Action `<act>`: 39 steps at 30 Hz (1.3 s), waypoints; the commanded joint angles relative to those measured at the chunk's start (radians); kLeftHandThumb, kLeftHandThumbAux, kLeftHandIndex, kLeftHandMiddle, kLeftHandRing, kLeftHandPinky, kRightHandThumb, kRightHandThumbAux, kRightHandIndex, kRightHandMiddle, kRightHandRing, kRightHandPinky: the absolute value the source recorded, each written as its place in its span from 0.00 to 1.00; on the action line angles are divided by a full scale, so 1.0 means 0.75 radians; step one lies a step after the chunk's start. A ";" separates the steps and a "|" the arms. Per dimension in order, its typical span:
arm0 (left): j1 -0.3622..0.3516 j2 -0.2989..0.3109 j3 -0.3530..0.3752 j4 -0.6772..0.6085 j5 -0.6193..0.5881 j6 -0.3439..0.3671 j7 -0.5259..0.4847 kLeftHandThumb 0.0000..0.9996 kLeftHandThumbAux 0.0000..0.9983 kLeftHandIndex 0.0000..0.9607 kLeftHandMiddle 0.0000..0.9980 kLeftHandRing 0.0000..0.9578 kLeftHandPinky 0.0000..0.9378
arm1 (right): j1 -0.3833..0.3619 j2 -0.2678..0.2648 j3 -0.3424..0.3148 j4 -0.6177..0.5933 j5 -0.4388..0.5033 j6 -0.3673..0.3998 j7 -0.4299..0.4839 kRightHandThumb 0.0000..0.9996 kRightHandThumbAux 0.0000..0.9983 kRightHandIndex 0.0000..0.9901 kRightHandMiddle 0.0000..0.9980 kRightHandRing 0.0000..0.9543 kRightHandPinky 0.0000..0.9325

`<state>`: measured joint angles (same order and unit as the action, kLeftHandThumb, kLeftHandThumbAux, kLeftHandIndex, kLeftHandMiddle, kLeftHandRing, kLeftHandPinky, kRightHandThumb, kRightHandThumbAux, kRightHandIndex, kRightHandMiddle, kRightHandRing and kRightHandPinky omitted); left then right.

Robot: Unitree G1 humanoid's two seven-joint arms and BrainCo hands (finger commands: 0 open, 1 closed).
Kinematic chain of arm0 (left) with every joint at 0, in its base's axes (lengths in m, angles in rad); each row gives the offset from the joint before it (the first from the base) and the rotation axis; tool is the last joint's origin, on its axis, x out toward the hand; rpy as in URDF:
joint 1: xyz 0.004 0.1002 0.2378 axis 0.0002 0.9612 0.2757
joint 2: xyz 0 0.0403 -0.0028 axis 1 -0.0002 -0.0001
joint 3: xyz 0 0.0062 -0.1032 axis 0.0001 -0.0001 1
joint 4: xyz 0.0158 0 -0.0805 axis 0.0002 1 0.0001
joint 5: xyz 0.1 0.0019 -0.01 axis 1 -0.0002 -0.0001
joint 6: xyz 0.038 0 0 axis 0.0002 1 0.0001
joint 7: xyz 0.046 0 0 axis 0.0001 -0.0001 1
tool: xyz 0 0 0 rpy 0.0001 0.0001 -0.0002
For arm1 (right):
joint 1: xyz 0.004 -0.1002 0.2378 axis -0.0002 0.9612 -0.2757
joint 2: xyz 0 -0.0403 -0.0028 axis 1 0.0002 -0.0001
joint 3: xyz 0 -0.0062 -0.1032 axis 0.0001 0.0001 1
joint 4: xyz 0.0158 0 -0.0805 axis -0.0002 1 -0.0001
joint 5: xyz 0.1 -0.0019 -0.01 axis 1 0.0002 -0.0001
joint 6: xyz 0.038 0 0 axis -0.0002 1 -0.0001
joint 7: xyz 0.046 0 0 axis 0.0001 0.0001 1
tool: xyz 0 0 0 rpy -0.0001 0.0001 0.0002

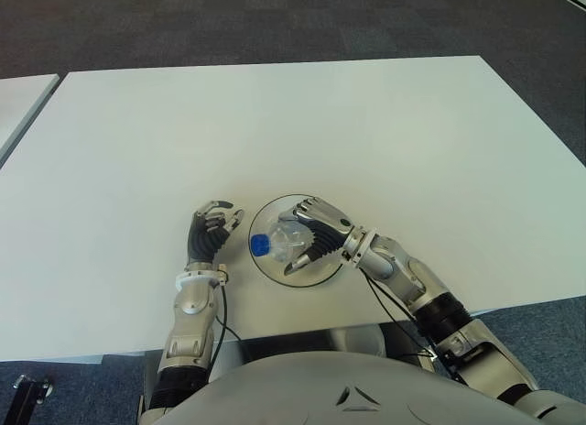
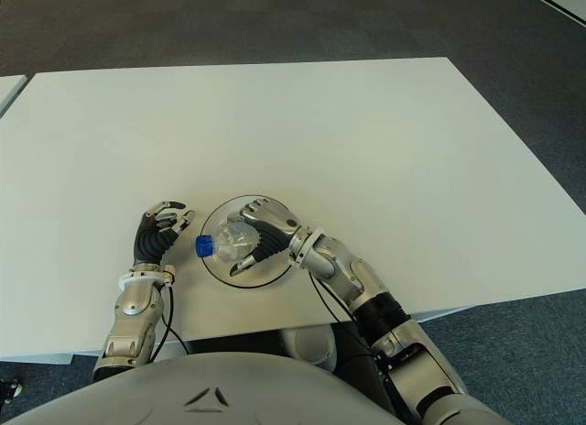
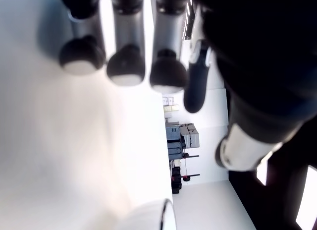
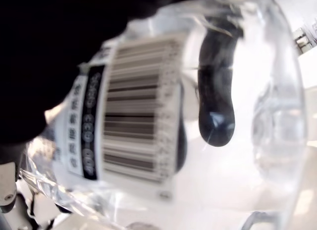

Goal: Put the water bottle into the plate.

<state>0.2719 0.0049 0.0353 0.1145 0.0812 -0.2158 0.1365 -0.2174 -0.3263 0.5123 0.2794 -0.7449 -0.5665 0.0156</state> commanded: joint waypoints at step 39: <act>0.017 0.003 0.024 0.047 0.007 -0.033 0.000 0.70 0.72 0.46 0.88 0.92 0.92 | -0.180 -0.005 0.219 0.173 -0.190 0.291 0.186 0.22 0.74 0.08 0.04 0.04 0.06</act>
<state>0.2812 0.0049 0.0558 0.1261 0.0791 -0.2496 0.1367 -0.3989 -0.3059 0.6477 0.3850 -0.8645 -0.3847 0.1030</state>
